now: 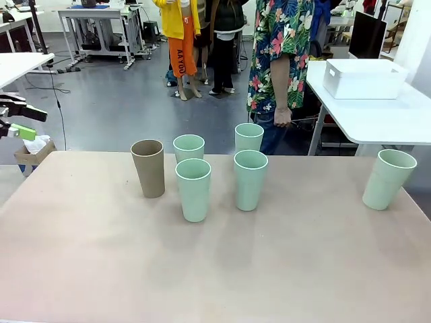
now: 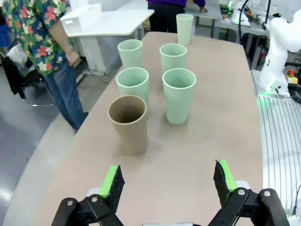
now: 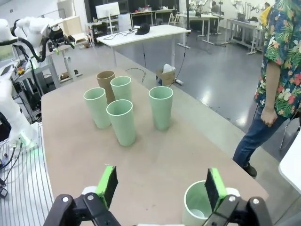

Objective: Stack the cups and store them in the basket.
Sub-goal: Pick up two Reusable plastic cups , one in each hand.

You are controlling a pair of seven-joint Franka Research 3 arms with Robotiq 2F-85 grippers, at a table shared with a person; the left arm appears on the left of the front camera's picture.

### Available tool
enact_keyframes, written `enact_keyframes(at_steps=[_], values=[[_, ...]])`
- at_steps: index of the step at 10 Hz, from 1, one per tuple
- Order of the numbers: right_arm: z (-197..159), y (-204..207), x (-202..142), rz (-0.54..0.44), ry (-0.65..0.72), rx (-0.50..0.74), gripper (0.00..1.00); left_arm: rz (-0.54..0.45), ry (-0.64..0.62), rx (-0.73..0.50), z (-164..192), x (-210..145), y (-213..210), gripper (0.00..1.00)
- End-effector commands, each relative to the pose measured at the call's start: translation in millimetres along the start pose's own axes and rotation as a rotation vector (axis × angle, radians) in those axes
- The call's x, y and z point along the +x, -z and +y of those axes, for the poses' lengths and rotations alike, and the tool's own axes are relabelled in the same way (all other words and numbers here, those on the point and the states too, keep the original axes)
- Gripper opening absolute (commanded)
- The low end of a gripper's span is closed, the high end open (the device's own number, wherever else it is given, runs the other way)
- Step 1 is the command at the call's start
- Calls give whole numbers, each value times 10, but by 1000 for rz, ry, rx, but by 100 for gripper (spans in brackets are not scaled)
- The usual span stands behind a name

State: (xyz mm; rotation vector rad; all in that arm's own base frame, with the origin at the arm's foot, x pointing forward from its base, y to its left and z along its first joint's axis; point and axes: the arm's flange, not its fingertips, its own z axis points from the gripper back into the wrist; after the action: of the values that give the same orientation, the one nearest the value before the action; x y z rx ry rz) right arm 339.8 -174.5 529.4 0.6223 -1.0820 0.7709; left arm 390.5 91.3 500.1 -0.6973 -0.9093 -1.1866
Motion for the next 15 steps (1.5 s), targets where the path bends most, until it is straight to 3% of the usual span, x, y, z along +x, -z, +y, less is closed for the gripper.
enact_keyframes(at_steps=[1,4,5,15], values=[[-8,13,27,-9,-29,1,100,-25,35,7,-210,24,181,100],[-13,-22,-15,-4,38,-32,100,8,23,28,-300,39,324,100],[5,9,-1,19,17,-8,100,11,21,-20,-236,53,237,100],[5,9,-1,19,17,-8,100,11,21,-20,-236,53,237,100]])
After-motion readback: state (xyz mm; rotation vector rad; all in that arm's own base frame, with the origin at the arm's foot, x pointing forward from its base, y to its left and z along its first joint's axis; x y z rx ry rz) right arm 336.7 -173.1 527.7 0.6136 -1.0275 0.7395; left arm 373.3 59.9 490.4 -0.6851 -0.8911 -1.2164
